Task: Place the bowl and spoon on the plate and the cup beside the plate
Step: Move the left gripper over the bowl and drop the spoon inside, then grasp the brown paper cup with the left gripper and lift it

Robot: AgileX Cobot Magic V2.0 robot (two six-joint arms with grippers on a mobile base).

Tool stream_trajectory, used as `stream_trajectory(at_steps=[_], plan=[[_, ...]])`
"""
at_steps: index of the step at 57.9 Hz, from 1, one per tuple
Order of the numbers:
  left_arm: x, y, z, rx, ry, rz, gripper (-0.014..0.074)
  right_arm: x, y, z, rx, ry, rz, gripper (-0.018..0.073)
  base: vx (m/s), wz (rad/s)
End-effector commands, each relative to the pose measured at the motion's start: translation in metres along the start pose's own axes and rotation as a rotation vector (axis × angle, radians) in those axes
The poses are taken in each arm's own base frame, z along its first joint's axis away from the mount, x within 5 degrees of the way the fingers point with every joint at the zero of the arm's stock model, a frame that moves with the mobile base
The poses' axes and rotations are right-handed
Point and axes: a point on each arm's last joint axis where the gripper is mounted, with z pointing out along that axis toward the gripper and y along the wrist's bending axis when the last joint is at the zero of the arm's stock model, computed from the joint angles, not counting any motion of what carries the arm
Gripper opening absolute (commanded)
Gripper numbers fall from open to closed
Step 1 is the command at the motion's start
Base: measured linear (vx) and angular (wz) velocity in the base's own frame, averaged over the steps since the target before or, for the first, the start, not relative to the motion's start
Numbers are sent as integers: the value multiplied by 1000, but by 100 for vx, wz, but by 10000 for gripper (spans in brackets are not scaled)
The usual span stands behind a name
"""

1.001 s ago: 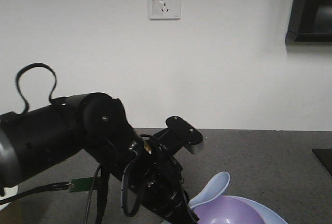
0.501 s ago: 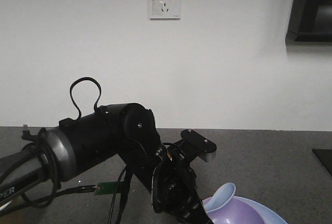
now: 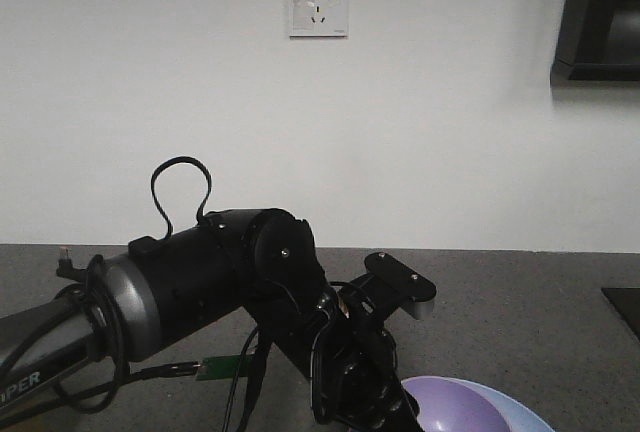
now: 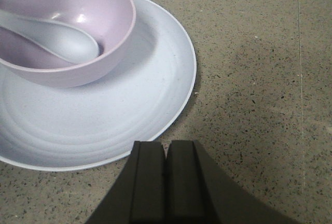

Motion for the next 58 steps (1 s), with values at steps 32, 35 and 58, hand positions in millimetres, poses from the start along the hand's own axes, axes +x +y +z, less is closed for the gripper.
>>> stream_trajectory(at_steps=[32, 35, 58], plan=[[22, -5, -138, -548, -17, -51, 496, -16, -2, -5, 16, -108, 1, -9, 0, 0], [26, -1, -150, -610, -19, -69, 496, -16, -2, -5, 13, -108, 6, -9, 0, 0], [86, 23, -223, -736, -94, -270, 496, -16, -1, -5, 9, -108, 11, -9, 0, 0]])
